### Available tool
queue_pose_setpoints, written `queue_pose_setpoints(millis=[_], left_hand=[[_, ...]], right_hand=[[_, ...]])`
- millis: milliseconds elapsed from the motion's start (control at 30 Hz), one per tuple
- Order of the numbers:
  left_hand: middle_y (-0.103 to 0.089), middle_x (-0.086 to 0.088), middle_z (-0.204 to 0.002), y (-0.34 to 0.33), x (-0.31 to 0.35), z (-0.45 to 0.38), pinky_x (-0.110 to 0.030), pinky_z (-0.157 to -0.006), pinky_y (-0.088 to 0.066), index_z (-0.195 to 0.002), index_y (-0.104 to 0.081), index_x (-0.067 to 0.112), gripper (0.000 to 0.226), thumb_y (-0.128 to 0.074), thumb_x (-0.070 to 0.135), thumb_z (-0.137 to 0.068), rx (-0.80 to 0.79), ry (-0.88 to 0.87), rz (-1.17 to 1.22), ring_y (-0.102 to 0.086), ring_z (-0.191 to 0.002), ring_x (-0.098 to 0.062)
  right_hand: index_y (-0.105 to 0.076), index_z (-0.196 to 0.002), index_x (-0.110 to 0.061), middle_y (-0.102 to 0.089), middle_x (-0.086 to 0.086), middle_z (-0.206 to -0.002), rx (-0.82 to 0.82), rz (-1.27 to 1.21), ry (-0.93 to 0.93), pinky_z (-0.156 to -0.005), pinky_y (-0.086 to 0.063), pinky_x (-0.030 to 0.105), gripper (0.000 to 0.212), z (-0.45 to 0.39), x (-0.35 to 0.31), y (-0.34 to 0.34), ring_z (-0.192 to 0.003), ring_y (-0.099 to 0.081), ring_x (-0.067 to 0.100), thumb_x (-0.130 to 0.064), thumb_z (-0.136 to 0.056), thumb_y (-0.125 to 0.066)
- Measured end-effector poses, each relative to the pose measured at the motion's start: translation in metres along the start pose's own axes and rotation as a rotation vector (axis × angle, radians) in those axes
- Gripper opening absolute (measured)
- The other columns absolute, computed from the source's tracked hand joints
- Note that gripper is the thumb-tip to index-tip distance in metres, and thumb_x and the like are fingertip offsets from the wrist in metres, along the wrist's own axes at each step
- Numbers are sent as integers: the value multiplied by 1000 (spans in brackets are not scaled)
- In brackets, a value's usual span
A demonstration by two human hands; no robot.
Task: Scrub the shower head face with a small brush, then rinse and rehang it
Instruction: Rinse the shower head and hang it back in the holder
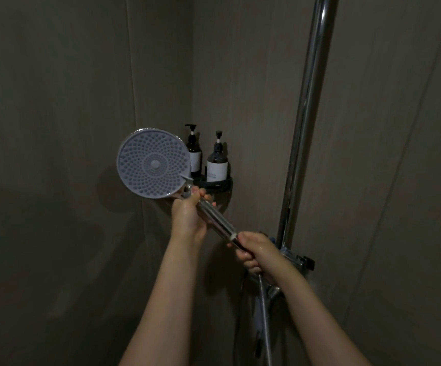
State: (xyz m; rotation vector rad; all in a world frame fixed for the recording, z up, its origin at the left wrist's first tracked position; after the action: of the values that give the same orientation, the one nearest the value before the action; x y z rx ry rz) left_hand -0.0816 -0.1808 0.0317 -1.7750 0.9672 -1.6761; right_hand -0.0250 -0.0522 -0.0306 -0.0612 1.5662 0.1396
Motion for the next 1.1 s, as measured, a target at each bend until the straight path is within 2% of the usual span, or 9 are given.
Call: queue_pose_setpoints(millis=[167, 333, 467, 567, 633, 733, 833, 933, 1100], left_hand=[[-54, 1, -75, -3, 1, 3, -31, -73, -47, -85, -50, 15, 16, -41, 5, -95, 35, -17, -11, -53, -68, -12], [-51, 1, -73, -6, -4, 5, -31, -70, -45, -81, -48, 16, 21, -39, 4, -95, 25, -13, 11, -50, -67, -12], [-52, 1, -72, -4, -10, 1, -31, -66, -46, -81, -50, 16, 19, -42, 5, -95, 65, -22, -32, -52, -66, -12], [-52, 1, -72, -4, -10, 2, -31, -67, -46, -79, -50, 15, 21, -42, 4, -95, 77, -23, -22, -52, -66, -12], [-51, 0, -70, -5, -10, 4, -30, -67, -46, -78, -50, 14, 22, -41, 4, -95, 76, -23, -9, -51, -65, -12], [-50, 0, -70, -7, -12, 4, -30, -67, -44, -77, -49, 15, 24, -40, 4, -96, 59, -24, -10, -49, -65, -13], [-50, 1, -71, -5, -15, 2, -29, -66, -44, -77, -49, 16, 23, -40, 5, -96, 67, -18, -21, -50, -65, -12], [-51, 1, -73, -3, -13, 3, -30, -68, -45, -79, -50, 15, 22, -40, 5, -95, 73, -36, 2, -50, -66, -12], [-50, 1, -73, -2, -13, 2, -29, -69, -43, -78, -49, 15, 23, -39, 4, -95, 60, -33, 35, -48, -65, -12]], right_hand=[[-51, -86, -28, -62, -6, -76, 205, 213, 211, -47, -40, 13, 18, 0, -2, 14, -59, -57, 0, -14, -87, -62], [-54, -75, -21, -50, -1, -58, 352, 167, 165, -36, -30, 12, 28, 1, -3, 15, -37, -42, 0, -26, -98, -40], [-47, -87, -27, -54, -4, -74, 322, 184, 185, -50, -39, 14, 9, 1, 1, 12, -59, -51, 6, -23, -93, -53], [-49, -90, -24, -60, -5, -86, 334, 219, 248, -69, -51, 19, 25, 5, 1, 16, -78, -62, 8, -8, -82, -66], [-57, -84, -20, -61, -6, -73, 338, 198, 246, -56, -47, 14, 9, 9, -2, 15, -65, -60, 8, -13, -89, -59], [-58, -75, -18, -54, -2, -60, 371, 165, 167, -43, -36, 14, 28, 5, 4, 19, -46, -48, 5, -27, -97, -43], [-53, -87, -24, -56, -3, -75, 311, 157, 168, -52, -40, 16, 7, 4, 4, 16, -60, -54, 7, -26, -94, -51], [-47, -97, -24, -59, -2, -98, 282, 194, 210, -67, -50, 16, 32, 3, 9, 20, -86, -62, 7, -6, -81, -68], [-57, -80, -20, -57, 2, -68, 303, 180, 170, -41, -35, 11, 24, 6, 3, 17, -40, -47, -2, -23, -98, -42]])
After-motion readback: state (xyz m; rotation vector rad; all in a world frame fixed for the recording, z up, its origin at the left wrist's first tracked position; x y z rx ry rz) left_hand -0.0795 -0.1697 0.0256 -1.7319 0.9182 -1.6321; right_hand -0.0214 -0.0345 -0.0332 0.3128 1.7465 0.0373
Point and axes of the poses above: each hand's wrist, its own z-axis away from the middle knuckle, its own y-axis out of the back of the hand, x = y × z, the point moved 6 cm from there along -z, towards the middle knuckle
